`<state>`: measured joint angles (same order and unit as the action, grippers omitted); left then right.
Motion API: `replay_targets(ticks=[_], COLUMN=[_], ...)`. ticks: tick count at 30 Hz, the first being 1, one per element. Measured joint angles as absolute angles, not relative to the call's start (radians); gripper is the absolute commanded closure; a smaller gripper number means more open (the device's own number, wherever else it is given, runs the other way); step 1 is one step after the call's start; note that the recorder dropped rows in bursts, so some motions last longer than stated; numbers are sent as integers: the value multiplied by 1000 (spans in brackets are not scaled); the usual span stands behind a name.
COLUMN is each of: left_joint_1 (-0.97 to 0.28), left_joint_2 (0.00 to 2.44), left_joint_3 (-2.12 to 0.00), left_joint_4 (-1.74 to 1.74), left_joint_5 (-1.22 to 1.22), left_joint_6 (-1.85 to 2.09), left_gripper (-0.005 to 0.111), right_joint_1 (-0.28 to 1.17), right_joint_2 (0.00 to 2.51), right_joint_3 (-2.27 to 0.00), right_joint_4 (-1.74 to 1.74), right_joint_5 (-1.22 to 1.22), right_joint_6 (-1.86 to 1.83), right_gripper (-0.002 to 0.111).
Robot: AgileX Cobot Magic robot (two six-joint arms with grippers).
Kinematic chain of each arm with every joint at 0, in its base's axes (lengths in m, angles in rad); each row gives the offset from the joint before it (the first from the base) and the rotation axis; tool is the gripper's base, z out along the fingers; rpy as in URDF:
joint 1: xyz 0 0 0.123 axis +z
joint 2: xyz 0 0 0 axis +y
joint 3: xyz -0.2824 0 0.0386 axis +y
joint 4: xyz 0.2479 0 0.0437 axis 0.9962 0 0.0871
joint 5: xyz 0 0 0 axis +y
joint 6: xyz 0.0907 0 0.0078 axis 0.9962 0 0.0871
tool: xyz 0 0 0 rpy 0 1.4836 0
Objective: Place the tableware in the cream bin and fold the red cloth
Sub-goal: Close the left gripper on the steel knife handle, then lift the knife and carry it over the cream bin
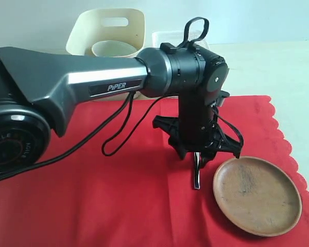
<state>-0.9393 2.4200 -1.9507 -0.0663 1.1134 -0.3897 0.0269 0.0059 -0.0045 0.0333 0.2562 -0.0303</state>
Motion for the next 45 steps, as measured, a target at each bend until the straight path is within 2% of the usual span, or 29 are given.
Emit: replay_targets(ticks=[6,10,11,12,22,45], left_joint_1=[-930,-919,-914,-911,-890,-875], left_joint_2=[2420,2420,2420,2420,2394,2075], left_joint_3=[-1951,-1951,-1951,-1951,-1947,-1947], left_joint_4=[-85,-132,-147,-173,-198,-119], left_joint_5=[1114,1100,1093,1081,1056,1087], left_joint_6=[-372,-370,-370,-368,-368,-239], left_gripper=[79,97,105,107,107,107], right_joint_1=[27,27,27,27,27,27], right_joint_2=[6,6,6,6,6,6], right_joint_3=[-5,-5,-5,-5,-5,-5], right_joint_4=[33,33,33,33,33,33], right_joint_5=[256,256,256,256,256,256], right_joint_6=[-30,-30,-30,-30,-30,-30], right_gripper=[108,108,108,108,108,108])
